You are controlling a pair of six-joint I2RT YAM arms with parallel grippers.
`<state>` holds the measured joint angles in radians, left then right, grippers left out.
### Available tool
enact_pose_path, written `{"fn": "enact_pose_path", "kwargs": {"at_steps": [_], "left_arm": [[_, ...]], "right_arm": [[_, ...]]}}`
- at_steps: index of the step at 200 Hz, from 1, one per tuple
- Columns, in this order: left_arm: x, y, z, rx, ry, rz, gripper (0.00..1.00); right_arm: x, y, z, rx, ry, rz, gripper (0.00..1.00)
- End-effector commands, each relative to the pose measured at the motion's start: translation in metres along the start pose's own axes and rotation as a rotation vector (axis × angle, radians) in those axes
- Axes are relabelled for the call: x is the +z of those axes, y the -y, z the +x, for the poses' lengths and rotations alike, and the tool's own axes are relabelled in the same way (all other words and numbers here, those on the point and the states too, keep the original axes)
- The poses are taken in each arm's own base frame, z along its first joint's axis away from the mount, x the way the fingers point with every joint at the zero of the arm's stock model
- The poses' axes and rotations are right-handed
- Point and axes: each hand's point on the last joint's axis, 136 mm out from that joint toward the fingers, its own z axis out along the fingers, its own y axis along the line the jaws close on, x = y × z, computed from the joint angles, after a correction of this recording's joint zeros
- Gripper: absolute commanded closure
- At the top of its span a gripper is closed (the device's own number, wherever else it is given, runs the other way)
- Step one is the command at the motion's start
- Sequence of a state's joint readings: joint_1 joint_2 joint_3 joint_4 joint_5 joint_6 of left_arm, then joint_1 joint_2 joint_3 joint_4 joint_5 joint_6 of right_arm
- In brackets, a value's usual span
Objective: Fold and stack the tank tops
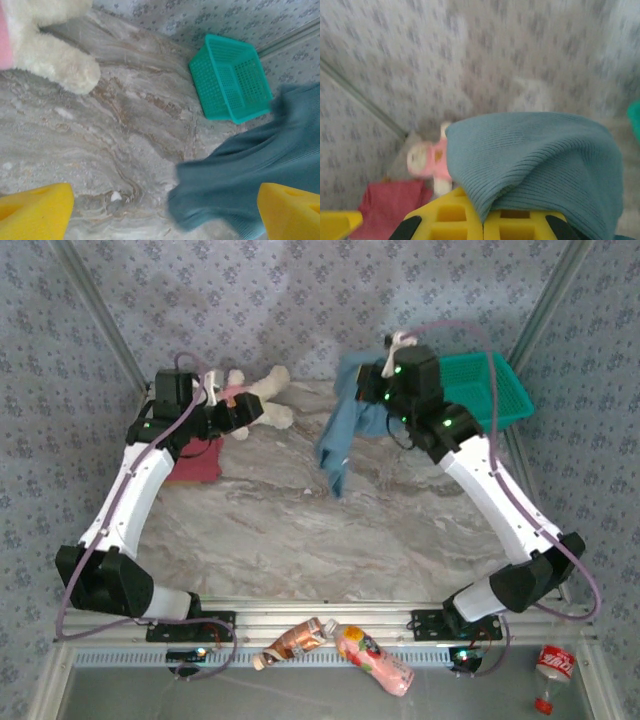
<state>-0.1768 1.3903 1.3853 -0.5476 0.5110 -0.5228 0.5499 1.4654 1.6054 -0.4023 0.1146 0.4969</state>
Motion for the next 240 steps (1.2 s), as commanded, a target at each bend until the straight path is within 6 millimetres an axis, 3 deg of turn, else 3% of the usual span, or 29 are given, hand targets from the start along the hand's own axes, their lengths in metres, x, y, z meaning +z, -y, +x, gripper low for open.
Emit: {"fn": "enact_pose_path", "kwargs": {"at_steps": [1, 20, 42, 58, 83, 99, 120, 145, 181, 206, 240], "left_arm": [[0.008, -0.024, 0.044, -0.060, -0.131, -0.039, 0.07], [0.019, -0.043, 0.074, -0.085, -0.186, -0.077, 0.08], [0.038, -0.063, 0.113, -0.113, -0.268, -0.121, 0.09], [0.051, -0.079, 0.134, -0.127, -0.315, -0.180, 0.11], [0.070, -0.096, 0.152, -0.113, -0.374, -0.237, 0.14], [0.086, -0.097, 0.160, -0.087, -0.411, -0.232, 0.18], [0.109, -0.091, 0.168, -0.058, -0.466, -0.207, 0.23], [0.131, -0.083, 0.180, 0.019, -0.539, -0.224, 0.28], [0.146, -0.097, 0.192, 0.048, -0.590, -0.268, 0.42], [0.152, -0.107, 0.201, 0.076, -0.634, -0.296, 0.50], [0.153, -0.117, 0.193, 0.144, -0.634, -0.348, 0.63]], "right_arm": [[0.027, 0.026, 0.067, 0.153, -0.117, 0.061, 0.97], [0.039, 0.059, 0.123, 0.132, -0.220, 0.159, 0.86], [0.048, 0.118, 0.182, 0.054, -0.328, 0.302, 0.75], [0.046, 0.148, 0.196, -0.031, -0.352, 0.364, 0.68], [0.025, 0.160, 0.200, -0.122, -0.386, 0.397, 0.50], [0.013, 0.147, 0.211, -0.158, -0.413, 0.349, 0.46], [-0.001, 0.111, 0.242, -0.205, -0.440, 0.238, 0.40], [-0.011, 0.081, 0.279, -0.181, -0.446, 0.126, 0.37], [-0.015, 0.043, 0.324, -0.270, -0.494, -0.024, 0.36], [-0.014, 0.020, 0.344, -0.337, -0.495, -0.104, 0.36], [-0.008, -0.013, 0.367, -0.433, -0.510, -0.195, 0.36]]}}
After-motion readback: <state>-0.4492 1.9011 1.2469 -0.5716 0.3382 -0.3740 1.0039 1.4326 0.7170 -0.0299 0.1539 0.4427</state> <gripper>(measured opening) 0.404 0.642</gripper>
